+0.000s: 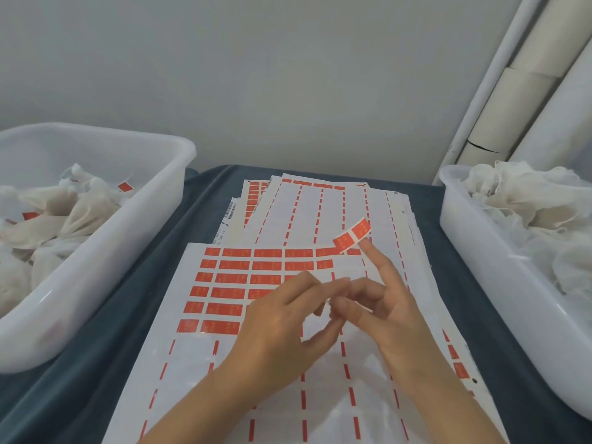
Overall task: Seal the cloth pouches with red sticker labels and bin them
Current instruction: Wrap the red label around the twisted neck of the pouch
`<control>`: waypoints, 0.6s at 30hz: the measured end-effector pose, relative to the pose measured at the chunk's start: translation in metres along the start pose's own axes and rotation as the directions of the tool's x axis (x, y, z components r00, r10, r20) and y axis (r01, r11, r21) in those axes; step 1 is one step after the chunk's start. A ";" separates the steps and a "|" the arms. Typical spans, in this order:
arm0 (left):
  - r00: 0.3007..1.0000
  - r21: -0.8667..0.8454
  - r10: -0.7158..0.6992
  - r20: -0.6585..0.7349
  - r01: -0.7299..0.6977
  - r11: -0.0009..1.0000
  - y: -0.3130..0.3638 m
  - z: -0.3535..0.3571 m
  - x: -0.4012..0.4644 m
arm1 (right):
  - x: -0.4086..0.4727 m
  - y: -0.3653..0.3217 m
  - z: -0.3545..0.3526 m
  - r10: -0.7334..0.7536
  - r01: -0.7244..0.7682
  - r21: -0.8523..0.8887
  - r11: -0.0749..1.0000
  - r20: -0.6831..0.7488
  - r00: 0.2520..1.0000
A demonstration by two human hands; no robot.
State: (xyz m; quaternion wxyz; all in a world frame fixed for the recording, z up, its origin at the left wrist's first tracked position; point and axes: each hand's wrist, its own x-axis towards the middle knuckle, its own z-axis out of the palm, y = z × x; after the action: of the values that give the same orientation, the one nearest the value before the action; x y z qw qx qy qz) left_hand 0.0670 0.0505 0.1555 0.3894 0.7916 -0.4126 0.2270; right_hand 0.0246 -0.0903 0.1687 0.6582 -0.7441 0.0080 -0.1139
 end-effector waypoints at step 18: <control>0.736 -0.469 -0.612 0.291 0.667 0.579 -0.009 -0.015 0.014 | 0.000 -0.008 -0.016 0.025 -0.040 -0.051 0.998 -0.269 0.963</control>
State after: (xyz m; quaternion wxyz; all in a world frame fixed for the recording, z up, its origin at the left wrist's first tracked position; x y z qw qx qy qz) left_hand 0.0815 0.0592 0.1703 0.6319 0.7515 -0.1642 -0.0946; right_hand 0.0211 -0.1049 0.1782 0.6319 -0.7396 0.1125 -0.2025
